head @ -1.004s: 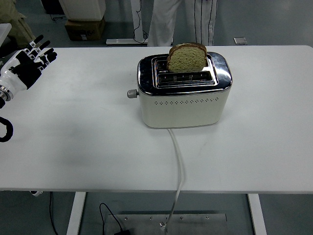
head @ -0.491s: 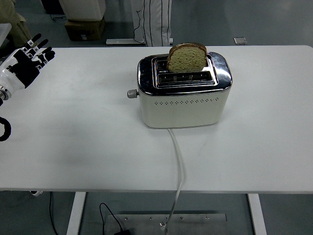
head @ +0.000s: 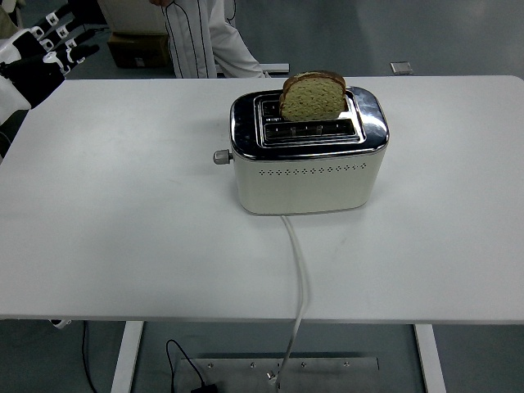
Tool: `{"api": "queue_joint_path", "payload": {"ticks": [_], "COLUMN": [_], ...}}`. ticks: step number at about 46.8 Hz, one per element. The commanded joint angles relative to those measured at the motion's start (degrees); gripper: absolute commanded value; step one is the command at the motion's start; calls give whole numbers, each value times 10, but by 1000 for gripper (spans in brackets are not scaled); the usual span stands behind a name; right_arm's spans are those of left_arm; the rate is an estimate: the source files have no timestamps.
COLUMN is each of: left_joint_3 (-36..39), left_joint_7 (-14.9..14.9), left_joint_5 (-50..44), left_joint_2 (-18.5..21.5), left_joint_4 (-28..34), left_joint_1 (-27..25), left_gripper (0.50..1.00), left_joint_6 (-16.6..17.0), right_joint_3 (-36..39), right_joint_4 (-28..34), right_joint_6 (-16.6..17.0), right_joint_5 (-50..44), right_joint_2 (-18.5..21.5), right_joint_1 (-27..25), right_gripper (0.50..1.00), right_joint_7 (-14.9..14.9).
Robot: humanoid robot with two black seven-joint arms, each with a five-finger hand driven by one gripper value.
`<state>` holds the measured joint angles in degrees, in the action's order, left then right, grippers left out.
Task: Press down toaster
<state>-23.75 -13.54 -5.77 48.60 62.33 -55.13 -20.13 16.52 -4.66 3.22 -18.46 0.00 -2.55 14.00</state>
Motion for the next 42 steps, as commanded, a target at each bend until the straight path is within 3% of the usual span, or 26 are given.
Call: {"api": "queue_joint_path", "payload": {"ticks": [1, 13, 21, 34, 42], "left_joint_3": [0, 2, 2, 3, 5], "left_joint_7": [31, 98, 144, 148, 148], "left_joint_5": [28, 169, 320, 429, 528], "left_joint_2": [16, 50, 55, 61, 52], "left_joint_4": [23, 89, 120, 130, 134], "left_joint_1": [-13, -47, -49, -67, -62], "left_gripper": [1000, 1000, 1000, 1000, 1000], "left_joint_6": [-1, -11, -70, -138, -139], "right_joint_3": [-1, -1, -1, -1, -1], "right_joint_4": [0, 0, 0, 0, 0], "right_joint_6": [-1, 0, -1, 0, 0], "right_joint_5": [-1, -1, 0, -1, 0], "right_joint_2": [0, 0, 0, 0, 0], "right_joint_1": [0, 0, 0, 2, 2], "right_gripper": [998, 998, 998, 998, 998], "right_joint_7": [1, 1, 1, 0, 1]}}
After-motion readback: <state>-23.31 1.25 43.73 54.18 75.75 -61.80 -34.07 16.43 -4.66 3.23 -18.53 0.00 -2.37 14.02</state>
